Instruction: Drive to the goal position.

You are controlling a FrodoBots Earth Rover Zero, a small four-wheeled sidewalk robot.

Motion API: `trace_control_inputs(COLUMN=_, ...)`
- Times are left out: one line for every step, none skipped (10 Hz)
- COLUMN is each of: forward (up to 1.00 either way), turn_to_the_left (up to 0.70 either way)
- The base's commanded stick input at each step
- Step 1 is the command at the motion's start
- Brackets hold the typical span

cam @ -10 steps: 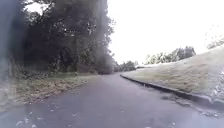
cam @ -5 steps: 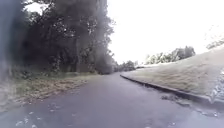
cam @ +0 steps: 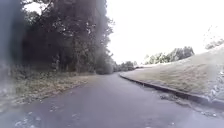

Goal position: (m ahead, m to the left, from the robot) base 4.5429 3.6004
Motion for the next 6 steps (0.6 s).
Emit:
trace_control_inputs(forward=0.00, turn_to_the_left=-1.00)
trace_control_inputs(forward=0.00, turn_to_the_left=-1.00)
trace_control_inputs(forward=0.00, turn_to_the_left=-1.00)
trace_control_inputs(forward=0.00, turn_to_the_left=-1.00)
trace_control_inputs(forward=0.00, turn_to_the_left=-1.00)
trace_control_inputs(forward=0.00, turn_to_the_left=-1.00)
